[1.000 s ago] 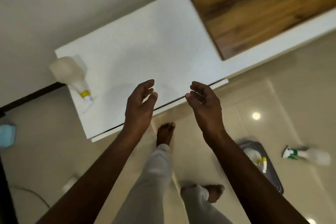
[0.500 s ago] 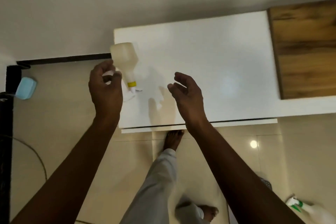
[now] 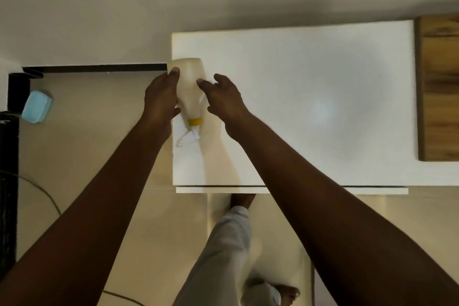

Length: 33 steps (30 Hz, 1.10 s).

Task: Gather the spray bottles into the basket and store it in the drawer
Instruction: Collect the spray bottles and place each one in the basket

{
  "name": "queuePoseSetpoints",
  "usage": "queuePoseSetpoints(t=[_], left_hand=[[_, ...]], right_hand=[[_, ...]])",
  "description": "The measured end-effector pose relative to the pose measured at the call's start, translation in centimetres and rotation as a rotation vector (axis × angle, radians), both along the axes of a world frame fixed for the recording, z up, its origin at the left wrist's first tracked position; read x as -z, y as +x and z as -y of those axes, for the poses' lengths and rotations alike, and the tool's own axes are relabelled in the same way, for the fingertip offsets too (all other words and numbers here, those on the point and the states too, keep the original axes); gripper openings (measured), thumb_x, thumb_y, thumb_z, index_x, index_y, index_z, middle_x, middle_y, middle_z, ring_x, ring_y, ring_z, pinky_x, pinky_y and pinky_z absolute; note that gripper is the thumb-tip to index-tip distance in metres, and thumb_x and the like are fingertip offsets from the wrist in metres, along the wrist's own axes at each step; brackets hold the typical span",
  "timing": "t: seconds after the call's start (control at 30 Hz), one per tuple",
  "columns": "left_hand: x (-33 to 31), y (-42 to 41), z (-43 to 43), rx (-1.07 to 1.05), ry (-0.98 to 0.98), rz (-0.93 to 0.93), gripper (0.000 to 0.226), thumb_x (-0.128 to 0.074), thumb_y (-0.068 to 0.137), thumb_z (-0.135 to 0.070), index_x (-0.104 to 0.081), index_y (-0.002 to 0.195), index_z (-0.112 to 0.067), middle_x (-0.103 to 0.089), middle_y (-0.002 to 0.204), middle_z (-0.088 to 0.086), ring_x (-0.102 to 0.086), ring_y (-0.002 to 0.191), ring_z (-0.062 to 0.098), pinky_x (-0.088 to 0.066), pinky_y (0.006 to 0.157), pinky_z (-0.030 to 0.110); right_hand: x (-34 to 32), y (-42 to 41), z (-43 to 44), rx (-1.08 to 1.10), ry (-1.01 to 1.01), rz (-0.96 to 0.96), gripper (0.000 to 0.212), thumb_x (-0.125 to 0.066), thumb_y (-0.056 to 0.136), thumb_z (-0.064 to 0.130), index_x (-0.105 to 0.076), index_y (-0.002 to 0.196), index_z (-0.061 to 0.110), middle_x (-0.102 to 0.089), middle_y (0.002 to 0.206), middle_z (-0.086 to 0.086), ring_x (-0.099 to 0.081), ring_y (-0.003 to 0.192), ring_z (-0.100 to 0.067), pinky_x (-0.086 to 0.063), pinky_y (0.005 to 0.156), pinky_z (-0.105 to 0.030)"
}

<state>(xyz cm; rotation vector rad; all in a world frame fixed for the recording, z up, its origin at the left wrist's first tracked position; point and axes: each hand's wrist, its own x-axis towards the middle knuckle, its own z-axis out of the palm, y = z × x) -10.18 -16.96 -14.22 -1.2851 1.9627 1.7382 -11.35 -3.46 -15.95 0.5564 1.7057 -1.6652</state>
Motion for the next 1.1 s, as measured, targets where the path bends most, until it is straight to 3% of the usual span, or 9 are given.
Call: queuePoseSetpoints(t=[0.1, 0.27, 0.43, 0.53, 0.77, 0.93, 1.03, 1.1], left_hand=[[0.2, -0.3, -0.6, -0.028, 0.065, -0.026, 0.037, -0.063, 0.1, -0.046, -0.06, 0.132, -0.027, -0.07, 0.127, 0.002, -0.072, 0.113, 0.027, -0.061, 0.098, 0.047], [-1.0, -0.3, -3.2, 0.053, 0.009, -0.128, 0.017, -0.062, 0.102, -0.038, -0.065, 0.118, -0.032, -0.07, 0.126, 0.002, -0.071, 0.115, 0.025, -0.06, 0.099, 0.051], [-3.1, 0.3, -8.4, 0.283, -0.051, -0.238, 0.043, -0.06, 0.1, -0.039, -0.063, 0.138, -0.021, -0.067, 0.138, 0.001, -0.068, 0.122, 0.023, -0.058, 0.103, 0.049], [-4.9, 0.9, -13.2, 0.427, -0.091, -0.296, 0.056, -0.06, 0.094, -0.047, -0.059, 0.145, -0.024, -0.065, 0.142, -0.003, -0.065, 0.128, 0.02, -0.054, 0.108, 0.048], [-7.8, 5.5, -26.6, 0.716, -0.07, -0.525, 0.041, -0.05, 0.104, -0.041, -0.064, 0.138, -0.024, -0.068, 0.135, -0.013, -0.063, 0.122, 0.0, -0.054, 0.105, 0.032], [-8.9, 12.0, -35.0, 0.91, 0.035, -0.611, 0.027, -0.051, 0.106, -0.031, -0.065, 0.127, -0.022, -0.069, 0.123, -0.015, -0.064, 0.109, -0.007, -0.049, 0.085, 0.012], [-8.9, 16.6, -38.9, 1.031, 0.109, -0.625, 0.02, -0.052, 0.106, -0.028, -0.063, 0.12, -0.02, -0.068, 0.116, -0.013, -0.064, 0.102, -0.007, -0.048, 0.083, 0.011], [-8.3, 19.9, -41.1, 1.127, 0.152, -0.611, 0.022, -0.054, 0.105, -0.03, -0.064, 0.119, -0.016, -0.069, 0.116, -0.009, -0.066, 0.106, 0.0, -0.052, 0.088, 0.018]], right_hand=[[0.5, -0.1, 0.2, 0.013, -0.094, 0.076, 0.063, -0.059, 0.105, 0.043, -0.042, 0.157, 0.013, -0.053, 0.156, -0.01, -0.057, 0.134, -0.03, -0.052, 0.111, -0.049], [0.1, 0.9, -2.3, 0.179, -0.21, 0.077, 0.048, -0.054, 0.107, 0.045, -0.057, 0.142, 0.012, -0.065, 0.136, -0.007, -0.066, 0.122, -0.029, -0.056, 0.107, -0.048], [-2.2, 3.3, -7.8, 0.383, -0.3, 0.035, 0.047, -0.052, 0.108, 0.043, -0.057, 0.141, 0.011, -0.066, 0.138, -0.01, -0.066, 0.125, -0.029, -0.053, 0.111, -0.051], [-4.1, 5.4, -12.0, 0.556, -0.395, 0.015, 0.046, -0.051, 0.109, 0.044, -0.056, 0.145, 0.015, -0.064, 0.143, -0.011, -0.065, 0.129, -0.031, -0.053, 0.112, -0.05], [-7.4, 12.8, -23.9, 0.964, -0.566, -0.04, 0.055, -0.055, 0.106, 0.05, -0.056, 0.147, 0.013, -0.069, 0.12, -0.01, -0.071, 0.108, -0.031, -0.055, 0.108, -0.054], [-9.0, 21.2, -31.3, 1.137, -0.629, -0.103, 0.056, -0.059, 0.103, 0.054, -0.06, 0.142, 0.015, -0.066, 0.126, -0.014, -0.068, 0.123, -0.049, -0.055, 0.099, -0.068], [-9.3, 27.0, -34.6, 1.215, -0.642, -0.105, 0.065, -0.06, 0.098, 0.062, -0.061, 0.14, 0.013, -0.062, 0.138, -0.022, -0.064, 0.124, -0.053, -0.057, 0.094, -0.068], [-8.9, 31.4, -36.5, 1.284, -0.641, -0.108, 0.068, -0.06, 0.097, 0.064, -0.06, 0.141, 0.012, -0.062, 0.143, -0.025, -0.067, 0.123, -0.049, -0.058, 0.095, -0.064]])
